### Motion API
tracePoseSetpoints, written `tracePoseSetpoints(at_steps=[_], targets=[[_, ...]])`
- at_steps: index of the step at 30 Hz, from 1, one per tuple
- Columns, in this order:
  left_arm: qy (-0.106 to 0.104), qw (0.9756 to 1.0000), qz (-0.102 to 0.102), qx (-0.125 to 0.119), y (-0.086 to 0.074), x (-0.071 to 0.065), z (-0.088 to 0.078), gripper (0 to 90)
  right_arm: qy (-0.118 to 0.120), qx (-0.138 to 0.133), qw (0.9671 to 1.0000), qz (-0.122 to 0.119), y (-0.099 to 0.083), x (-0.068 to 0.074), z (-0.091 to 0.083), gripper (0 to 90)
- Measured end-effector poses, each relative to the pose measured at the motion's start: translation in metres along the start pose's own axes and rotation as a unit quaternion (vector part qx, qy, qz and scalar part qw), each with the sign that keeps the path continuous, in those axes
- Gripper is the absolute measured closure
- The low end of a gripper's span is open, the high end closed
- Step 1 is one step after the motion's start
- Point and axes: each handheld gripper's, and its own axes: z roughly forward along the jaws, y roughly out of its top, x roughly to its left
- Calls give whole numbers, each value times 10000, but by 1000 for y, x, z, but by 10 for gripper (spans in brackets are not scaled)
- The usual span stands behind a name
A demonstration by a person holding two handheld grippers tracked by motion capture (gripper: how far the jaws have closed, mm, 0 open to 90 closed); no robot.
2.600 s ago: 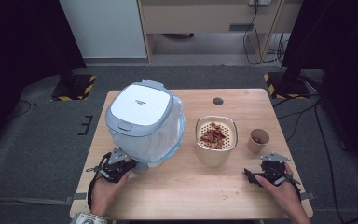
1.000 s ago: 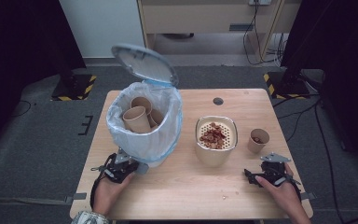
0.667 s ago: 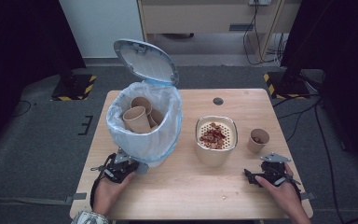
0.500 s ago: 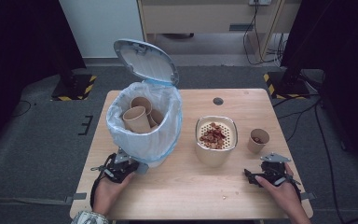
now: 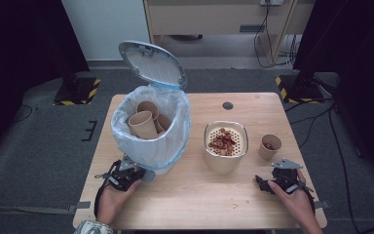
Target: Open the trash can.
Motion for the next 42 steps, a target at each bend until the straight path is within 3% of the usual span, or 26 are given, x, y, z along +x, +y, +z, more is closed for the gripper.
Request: tracePoseSetpoints(at_steps=[4,6,14,17,24,30,35,40,42], targets=[[14,10000,15,-3,0,0,0,900,-76,-53,9999,-114,3,0,-3,54],[15,10000,5,-5,0,0,0,900,-242,-113,9994,-197,5,-3,-6,58],[-1,10000,-8,-9,0,0,0,900,-390,-320,9986,-126,9,-6,-10,60],[-12,10000,-22,-18,0,0,0,900,-276,-295,9992,8,9,-7,-11,76],[-20,10000,-34,-26,0,0,0,900,-187,-537,9982,175,15,-8,-11,71],[-18,10000,-33,-28,0,0,0,900,-268,-823,9959,259,20,-11,-14,57],[-8,10000,-27,-18,0,0,0,900,-526,-1116,9914,444,23,-13,-20,41],[2,10000,-16,-17,0,0,0,900,-603,-1255,9878,700,26,-15,-21,40],[4,10000,-14,-15,0,0,0,900,-644,-1286,9872,687,30,-16,-20,37]])
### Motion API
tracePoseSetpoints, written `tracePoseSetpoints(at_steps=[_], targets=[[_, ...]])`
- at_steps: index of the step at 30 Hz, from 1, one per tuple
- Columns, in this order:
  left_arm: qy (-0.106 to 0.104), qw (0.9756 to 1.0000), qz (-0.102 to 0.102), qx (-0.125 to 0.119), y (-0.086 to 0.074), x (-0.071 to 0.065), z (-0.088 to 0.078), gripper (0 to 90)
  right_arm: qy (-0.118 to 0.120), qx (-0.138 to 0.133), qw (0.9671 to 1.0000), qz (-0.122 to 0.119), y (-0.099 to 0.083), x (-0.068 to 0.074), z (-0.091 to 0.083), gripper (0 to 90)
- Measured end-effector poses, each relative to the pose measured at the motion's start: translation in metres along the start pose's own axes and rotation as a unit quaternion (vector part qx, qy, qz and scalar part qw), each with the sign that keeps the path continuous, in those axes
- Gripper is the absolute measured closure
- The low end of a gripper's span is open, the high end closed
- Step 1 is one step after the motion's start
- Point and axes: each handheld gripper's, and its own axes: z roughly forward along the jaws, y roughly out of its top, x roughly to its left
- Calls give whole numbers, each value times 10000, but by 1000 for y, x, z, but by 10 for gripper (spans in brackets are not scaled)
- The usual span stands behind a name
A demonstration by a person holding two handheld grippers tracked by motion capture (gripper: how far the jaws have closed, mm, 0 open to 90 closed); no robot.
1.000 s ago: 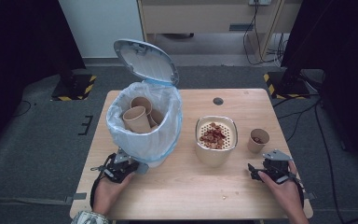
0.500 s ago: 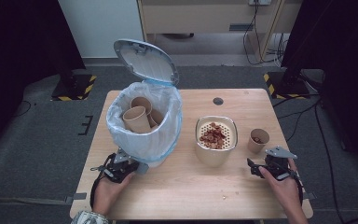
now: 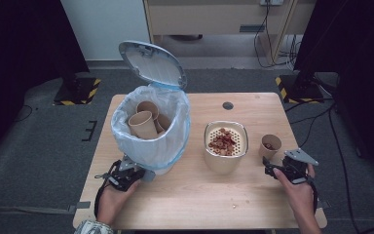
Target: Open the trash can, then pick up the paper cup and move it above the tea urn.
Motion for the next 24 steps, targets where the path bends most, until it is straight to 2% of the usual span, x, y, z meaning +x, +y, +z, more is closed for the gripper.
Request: tracePoseSetpoints(at_steps=[3,6,12,14,24], targets=[[-4,10000,-6,-2,0,0,0,900,-14,-100,9999,-24,3,1,4,36],[-8,10000,-5,-5,0,0,0,900,-93,-89,9999,-97,6,3,9,41],[-5,10000,7,-3,0,0,0,900,-221,-87,9997,-24,10,3,20,64],[-1,10000,12,-4,0,0,0,900,-289,-114,9995,-23,10,3,24,96],[3,10000,14,-5,0,0,0,900,-179,-188,9996,120,11,-3,42,112]])
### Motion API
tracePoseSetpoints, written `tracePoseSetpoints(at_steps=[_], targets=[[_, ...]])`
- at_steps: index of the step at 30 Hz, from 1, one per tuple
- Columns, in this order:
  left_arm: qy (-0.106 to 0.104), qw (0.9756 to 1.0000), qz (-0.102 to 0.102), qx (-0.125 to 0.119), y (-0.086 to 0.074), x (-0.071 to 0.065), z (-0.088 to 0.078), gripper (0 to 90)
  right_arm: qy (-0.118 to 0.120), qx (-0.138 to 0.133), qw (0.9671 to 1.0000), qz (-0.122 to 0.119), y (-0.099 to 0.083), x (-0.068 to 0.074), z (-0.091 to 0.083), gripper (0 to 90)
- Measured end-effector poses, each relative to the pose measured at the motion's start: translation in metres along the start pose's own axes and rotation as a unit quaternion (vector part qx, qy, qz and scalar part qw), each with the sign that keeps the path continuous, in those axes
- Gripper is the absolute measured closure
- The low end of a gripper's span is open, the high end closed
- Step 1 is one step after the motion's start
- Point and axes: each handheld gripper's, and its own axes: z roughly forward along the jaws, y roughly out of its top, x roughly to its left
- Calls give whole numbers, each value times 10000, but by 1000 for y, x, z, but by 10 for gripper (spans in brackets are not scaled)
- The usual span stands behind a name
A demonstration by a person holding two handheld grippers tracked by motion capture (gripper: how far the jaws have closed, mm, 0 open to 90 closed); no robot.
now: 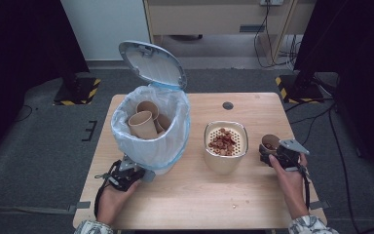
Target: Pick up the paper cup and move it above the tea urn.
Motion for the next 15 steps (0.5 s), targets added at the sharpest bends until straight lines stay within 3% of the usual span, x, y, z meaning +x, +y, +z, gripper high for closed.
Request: tracePoseSetpoints(at_steps=[10,15], targets=[[-6,10000,3,0,0,0,0,900,31,-86,9999,42,-4,-5,15,150],[-3,10000,4,2,0,0,0,900,19,-202,9997,-132,-5,-1,17,198]])
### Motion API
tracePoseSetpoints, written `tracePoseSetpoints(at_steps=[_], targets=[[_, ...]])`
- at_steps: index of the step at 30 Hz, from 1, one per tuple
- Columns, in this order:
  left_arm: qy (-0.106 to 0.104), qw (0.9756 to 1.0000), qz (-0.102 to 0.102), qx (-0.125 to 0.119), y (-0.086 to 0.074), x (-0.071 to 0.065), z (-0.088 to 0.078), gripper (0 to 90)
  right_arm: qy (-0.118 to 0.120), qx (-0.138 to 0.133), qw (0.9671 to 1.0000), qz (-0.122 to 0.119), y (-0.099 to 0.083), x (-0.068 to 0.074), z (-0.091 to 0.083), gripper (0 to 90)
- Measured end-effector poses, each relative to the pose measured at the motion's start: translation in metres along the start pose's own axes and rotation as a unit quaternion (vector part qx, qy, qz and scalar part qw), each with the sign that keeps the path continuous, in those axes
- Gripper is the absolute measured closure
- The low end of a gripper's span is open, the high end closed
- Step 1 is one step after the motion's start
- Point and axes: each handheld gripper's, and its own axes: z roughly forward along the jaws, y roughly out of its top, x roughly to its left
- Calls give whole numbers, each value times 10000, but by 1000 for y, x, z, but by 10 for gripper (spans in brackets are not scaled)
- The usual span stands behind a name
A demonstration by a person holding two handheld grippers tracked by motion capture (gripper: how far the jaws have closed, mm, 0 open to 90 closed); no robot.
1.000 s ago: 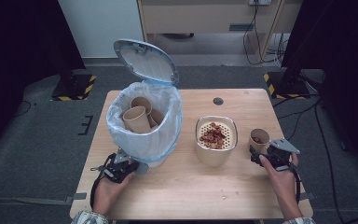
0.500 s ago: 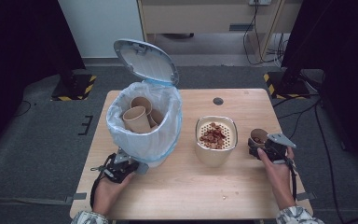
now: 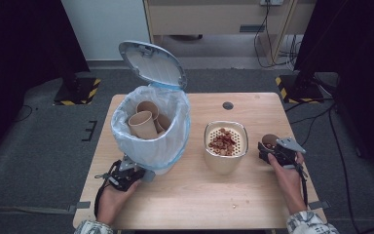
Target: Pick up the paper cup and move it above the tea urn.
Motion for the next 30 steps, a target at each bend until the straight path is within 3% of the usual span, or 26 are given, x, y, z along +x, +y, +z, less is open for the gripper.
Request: tracePoseSetpoints(at_steps=[3,13,19,30], targets=[[-1,10000,0,-4,0,0,0,900,10,-24,10000,-65,-1,0,1,220],[-1,10000,-3,-1,0,0,0,900,411,-201,9988,-174,6,-4,-7,267],[0,10000,-7,-2,0,0,0,900,481,-307,9978,-333,8,-2,-8,279],[-2,10000,-15,-3,0,0,0,900,648,-641,9956,-220,25,-14,-18,291]])
